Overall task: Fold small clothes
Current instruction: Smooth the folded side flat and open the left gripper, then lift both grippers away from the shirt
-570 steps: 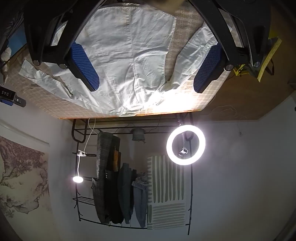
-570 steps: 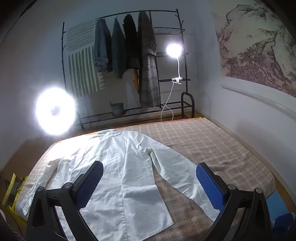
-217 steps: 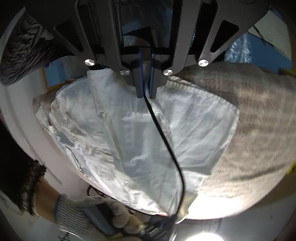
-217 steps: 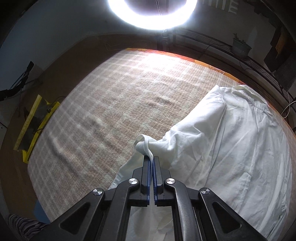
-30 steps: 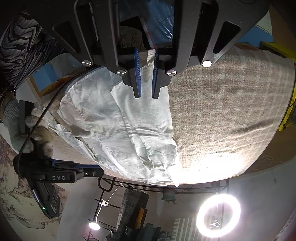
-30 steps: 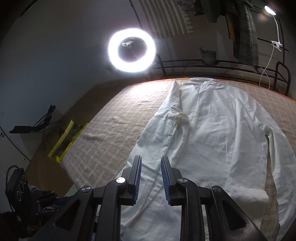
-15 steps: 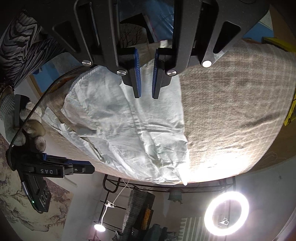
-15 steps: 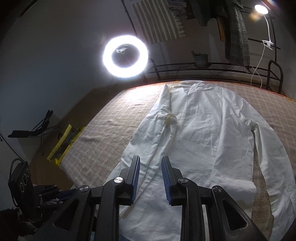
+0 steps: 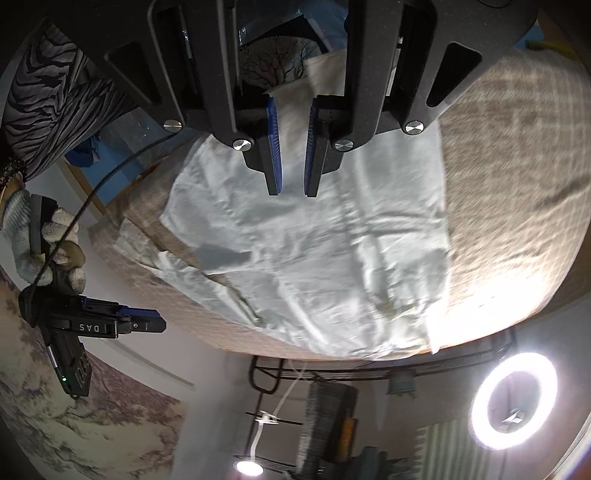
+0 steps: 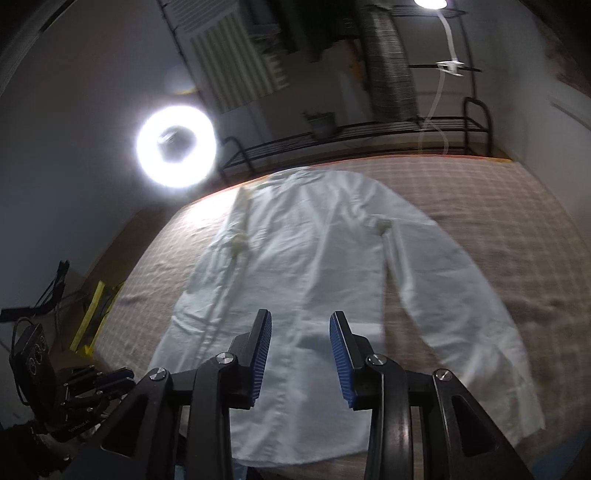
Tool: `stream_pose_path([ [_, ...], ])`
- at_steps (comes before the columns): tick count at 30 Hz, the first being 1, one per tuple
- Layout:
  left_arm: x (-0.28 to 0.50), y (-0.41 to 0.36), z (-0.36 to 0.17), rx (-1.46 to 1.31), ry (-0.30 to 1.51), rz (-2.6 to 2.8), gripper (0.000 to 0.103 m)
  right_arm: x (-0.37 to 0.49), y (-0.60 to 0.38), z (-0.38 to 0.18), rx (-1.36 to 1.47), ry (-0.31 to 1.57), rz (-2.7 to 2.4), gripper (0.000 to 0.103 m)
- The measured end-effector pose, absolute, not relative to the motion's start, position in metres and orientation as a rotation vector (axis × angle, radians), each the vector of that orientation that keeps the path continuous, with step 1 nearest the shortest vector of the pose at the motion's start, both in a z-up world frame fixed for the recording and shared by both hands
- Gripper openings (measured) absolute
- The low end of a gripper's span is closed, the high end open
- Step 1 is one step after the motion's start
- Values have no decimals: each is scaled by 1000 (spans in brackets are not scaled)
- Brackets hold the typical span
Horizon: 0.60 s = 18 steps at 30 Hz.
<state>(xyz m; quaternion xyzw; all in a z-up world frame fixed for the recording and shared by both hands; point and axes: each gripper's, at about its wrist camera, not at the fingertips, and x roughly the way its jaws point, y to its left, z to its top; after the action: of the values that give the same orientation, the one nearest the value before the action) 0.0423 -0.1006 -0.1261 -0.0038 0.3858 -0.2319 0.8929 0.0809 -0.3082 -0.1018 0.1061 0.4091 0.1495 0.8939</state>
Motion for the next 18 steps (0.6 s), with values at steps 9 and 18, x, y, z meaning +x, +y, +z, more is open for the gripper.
stream_pose_path([
  [9, 50, -134, -127, 27, 808, -542, 42, 73, -396, -108, 325, 848, 140, 37],
  [18, 65, -144, -135, 6, 852, -548, 42, 80, -472, -144, 437, 921, -7, 47],
])
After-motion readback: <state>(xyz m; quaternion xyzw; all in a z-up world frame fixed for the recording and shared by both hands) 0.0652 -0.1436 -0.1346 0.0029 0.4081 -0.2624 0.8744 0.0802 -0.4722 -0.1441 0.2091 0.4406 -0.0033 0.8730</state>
